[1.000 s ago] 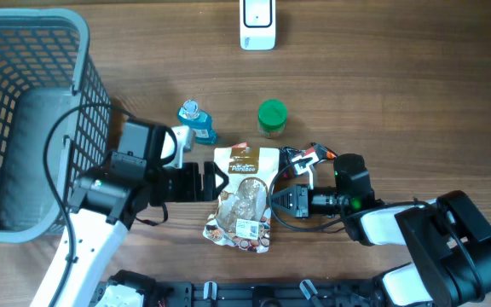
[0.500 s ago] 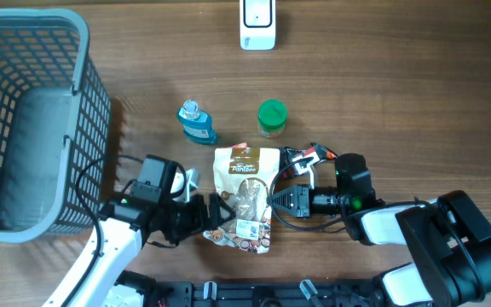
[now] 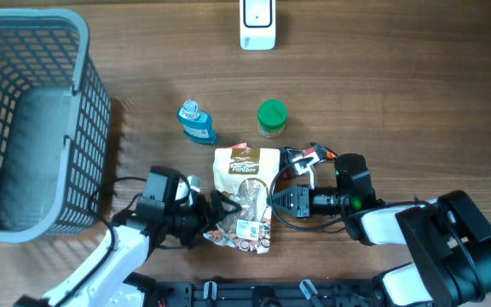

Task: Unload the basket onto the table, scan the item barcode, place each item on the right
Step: 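Grasp the bottom of the bag with the left gripper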

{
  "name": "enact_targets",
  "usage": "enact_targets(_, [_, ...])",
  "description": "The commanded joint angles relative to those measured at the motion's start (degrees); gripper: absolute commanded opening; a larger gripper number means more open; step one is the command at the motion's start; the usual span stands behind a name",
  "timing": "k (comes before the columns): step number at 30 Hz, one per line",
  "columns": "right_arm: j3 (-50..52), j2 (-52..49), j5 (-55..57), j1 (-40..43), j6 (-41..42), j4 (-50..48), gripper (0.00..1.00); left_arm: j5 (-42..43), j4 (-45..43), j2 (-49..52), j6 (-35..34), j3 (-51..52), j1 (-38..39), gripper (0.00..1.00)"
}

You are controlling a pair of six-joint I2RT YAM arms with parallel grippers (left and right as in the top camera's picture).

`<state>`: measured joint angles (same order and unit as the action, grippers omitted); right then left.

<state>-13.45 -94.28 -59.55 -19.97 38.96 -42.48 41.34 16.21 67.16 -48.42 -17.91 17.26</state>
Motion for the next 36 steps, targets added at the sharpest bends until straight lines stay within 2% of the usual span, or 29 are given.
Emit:
enact_targets(1, [0.1,-0.3,-1.4,0.2,0.1,-0.1,0.05,3.0,-8.2,5.4,-7.6,1.2,0.2,1.0])
enact_targets(3, [0.1,-0.3,-1.4,0.2,0.1,-0.1,0.05,3.0,-11.2,7.9,-9.9,1.2,0.2,0.96])
enact_targets(5, [0.1,-0.3,-1.4,0.2,0.1,0.0,0.05,3.0,-12.5,10.7,-10.6,1.2,0.2,0.75])
enact_targets(10, [0.1,-0.3,-1.4,0.2,0.0,0.1,0.05,3.0,-12.9,14.3,-10.6,1.2,0.2,0.48])
enact_targets(13, [0.1,-0.3,-1.4,0.2,0.1,0.2,0.05,3.0,-14.6,14.3,-10.6,1.2,0.2,0.24])
enact_targets(15, [0.1,-0.3,-1.4,0.2,0.1,0.3,0.05,2.9,-15.6,14.3,-10.8,1.2,0.2,0.13])
enact_targets(16, [0.1,-0.3,-1.4,0.2,0.1,0.7,0.05,2.9,-15.6,14.3,-10.8,1.2,0.2,0.05])
enact_targets(17, [0.1,-0.3,-1.4,0.2,0.1,1.3,0.06,2.9,-15.6,14.3,-10.8,1.2,0.2,0.04])
enact_targets(18, [0.1,-0.3,-1.4,0.2,0.1,1.8,0.26,2.9,-15.6,14.3,-10.8,1.2,0.2,0.04])
enact_targets(20, [0.1,-0.3,-1.4,0.2,0.3,2.7,0.79,3.0,-15.6,14.3,-10.8,1.2,0.2,0.04])
enact_targets(21, [0.1,-0.3,-2.1,0.2,0.5,2.7,1.0,3.0,-15.6,14.3,-10.8,1.2,0.2,0.04])
enact_targets(27, [0.1,-0.3,-1.3,0.0,4.3,2.5,1.0,3.9,-15.6,14.3,-10.8,1.2,0.2,0.04])
enact_targets(30, [0.1,-0.3,1.2,0.0,10.3,2.0,1.0,4.7,-15.6,14.3,-10.8,1.2,0.2,0.04])
enact_targets(33, [0.1,-0.3,2.8,-2.0,17.2,-5.8,1.0,4.7,-15.9,14.3,-11.6,1.2,0.2,0.04])
enact_targets(36, [0.1,-0.3,9.1,-7.0,19.7,-9.2,1.0,4.7,-17.2,14.3,-12.6,1.2,0.2,0.04])
